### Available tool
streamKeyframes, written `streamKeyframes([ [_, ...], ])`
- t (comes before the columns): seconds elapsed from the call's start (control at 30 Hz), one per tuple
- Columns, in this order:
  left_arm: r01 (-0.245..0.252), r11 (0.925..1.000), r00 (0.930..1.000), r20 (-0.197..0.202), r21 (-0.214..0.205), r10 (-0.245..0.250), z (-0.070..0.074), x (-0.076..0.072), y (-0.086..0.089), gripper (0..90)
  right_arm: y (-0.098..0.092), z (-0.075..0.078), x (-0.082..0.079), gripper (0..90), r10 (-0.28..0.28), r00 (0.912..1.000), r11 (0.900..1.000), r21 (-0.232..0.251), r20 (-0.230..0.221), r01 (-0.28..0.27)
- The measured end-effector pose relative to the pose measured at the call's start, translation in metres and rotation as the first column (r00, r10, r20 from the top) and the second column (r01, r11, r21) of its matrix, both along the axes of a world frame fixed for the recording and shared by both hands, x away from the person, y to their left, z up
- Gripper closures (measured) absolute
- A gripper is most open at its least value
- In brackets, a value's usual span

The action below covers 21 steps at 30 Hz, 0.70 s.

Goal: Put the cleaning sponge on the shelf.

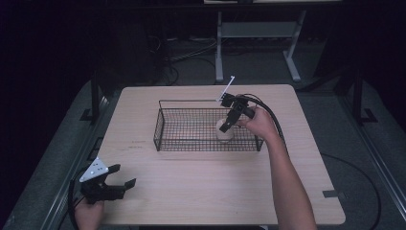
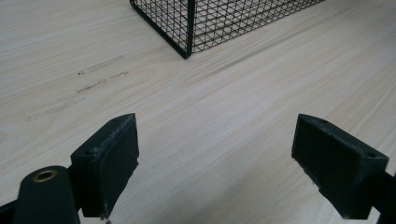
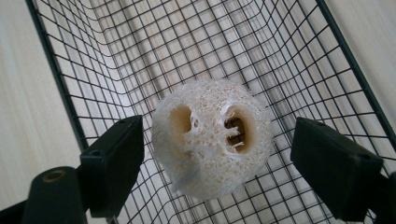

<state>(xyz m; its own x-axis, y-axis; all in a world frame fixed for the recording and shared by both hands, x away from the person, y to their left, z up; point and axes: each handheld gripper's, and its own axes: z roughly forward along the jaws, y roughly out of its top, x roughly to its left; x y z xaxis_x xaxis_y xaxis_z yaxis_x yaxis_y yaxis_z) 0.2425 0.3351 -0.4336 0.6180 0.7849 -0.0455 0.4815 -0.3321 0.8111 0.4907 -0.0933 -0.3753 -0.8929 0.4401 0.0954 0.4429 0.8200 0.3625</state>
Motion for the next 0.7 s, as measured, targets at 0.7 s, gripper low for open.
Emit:
streamKeyframes([
  [0.7, 0.005, 1.0000, 1.0000, -0.004, 0.004, -0.005, -0.001, 0.000, -0.001, 13.7, -0.003, 0.024, -0.019, 15.8, 0.020, 0.9994, 0.9993, 0.030, 0.028, -0.021],
])
